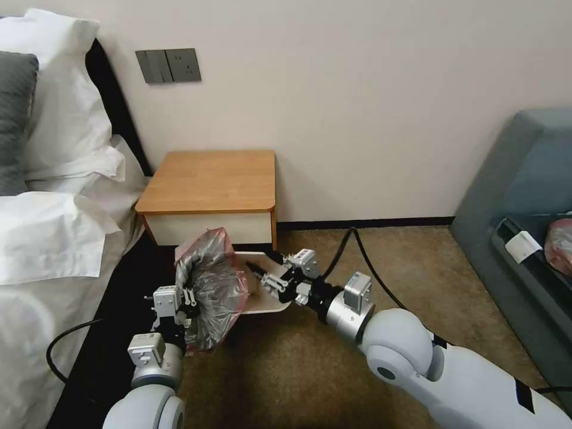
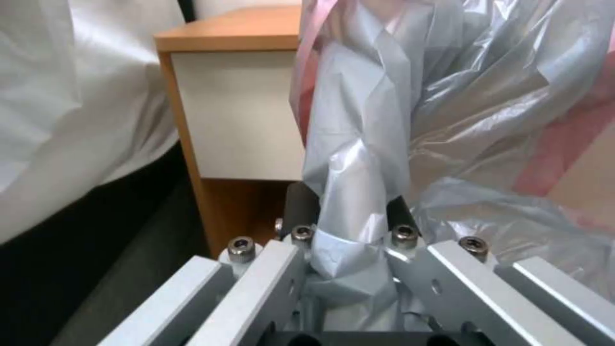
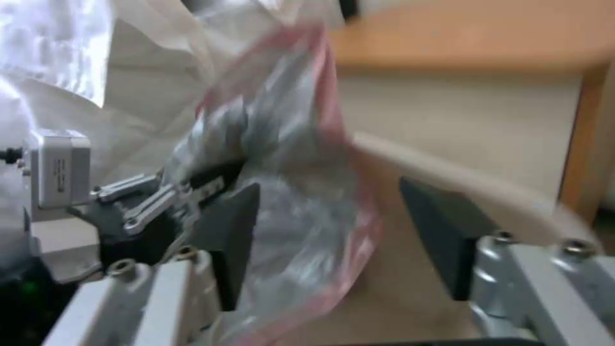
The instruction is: Pick up the garbage bag from the table and place it over the trash can.
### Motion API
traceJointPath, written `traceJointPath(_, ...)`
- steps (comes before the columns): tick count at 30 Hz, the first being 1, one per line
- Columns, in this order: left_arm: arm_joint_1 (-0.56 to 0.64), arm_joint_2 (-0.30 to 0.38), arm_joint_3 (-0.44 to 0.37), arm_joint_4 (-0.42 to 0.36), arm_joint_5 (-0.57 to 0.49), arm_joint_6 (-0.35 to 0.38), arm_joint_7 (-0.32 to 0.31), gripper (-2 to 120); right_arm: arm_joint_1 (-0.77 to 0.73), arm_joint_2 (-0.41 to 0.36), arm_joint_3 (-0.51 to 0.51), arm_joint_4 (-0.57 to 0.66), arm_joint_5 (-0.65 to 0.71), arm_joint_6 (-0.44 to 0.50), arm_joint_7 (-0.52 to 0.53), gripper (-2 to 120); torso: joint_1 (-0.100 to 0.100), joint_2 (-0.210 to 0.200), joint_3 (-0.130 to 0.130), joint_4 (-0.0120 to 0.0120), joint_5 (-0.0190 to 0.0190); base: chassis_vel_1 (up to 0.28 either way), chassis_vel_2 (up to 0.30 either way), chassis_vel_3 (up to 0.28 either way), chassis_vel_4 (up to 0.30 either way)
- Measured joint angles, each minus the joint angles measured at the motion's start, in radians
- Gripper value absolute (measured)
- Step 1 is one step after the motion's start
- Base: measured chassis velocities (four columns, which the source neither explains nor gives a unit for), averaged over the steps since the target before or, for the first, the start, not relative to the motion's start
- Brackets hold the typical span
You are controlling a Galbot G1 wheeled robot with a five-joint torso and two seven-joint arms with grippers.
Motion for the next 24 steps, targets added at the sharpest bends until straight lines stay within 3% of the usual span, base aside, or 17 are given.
traceJointPath(1, 0.000, 0.000, 0.000, 0.000, 0.000, 0.000, 0.000, 5, 0.000, 0.000, 0.000, 0.000, 0.000, 0.000, 0.000, 64, 0.000, 0.000, 0.000, 0.0000, 0.0000, 0.000, 0.000, 0.000, 0.000)
traceJointPath(4, -0.001, -0.001, -0.003, 0.000, 0.002, -0.008, 0.000, 5, 0.046, 0.062, -0.022, 0.022, 0.193, -0.090, 0.199, 78, 0.000, 0.000, 0.000, 0.0005, -0.0001, 0.000, 0.000, 0.000, 0.000)
traceJointPath(7, -0.002, -0.002, -0.001, 0.000, 0.002, -0.013, 0.000, 5, 0.061, 0.097, -0.035, -0.002, 0.246, -0.108, 0.259, 87, 0.000, 0.000, 0.000, 0.0004, -0.0002, 0.000, 0.000, 0.000, 0.000)
traceJointPath(14, 0.000, -0.004, 0.009, -0.012, 0.002, -0.022, 0.003, 5, 0.053, 0.151, -0.042, -0.085, 0.258, -0.136, 0.304, 99, 0.000, 0.000, 0.000, 0.0001, 0.0000, 0.000, 0.000, 0.000, 0.000)
traceJointPath(21, 0.005, -0.007, 0.018, -0.017, 0.002, -0.028, 0.004, 5, 0.056, 0.179, -0.043, -0.126, 0.252, -0.135, 0.279, 99, 0.000, 0.000, 0.000, 0.0001, 0.0000, 0.000, 0.000, 0.000, 0.000)
traceJointPath(24, 0.008, -0.007, 0.023, -0.019, 0.002, -0.029, 0.005, 5, 0.056, 0.190, -0.043, -0.139, 0.242, -0.131, 0.261, 93, 0.000, 0.000, 0.000, 0.0002, 0.0000, 0.000, 0.000, 0.000, 0.000)
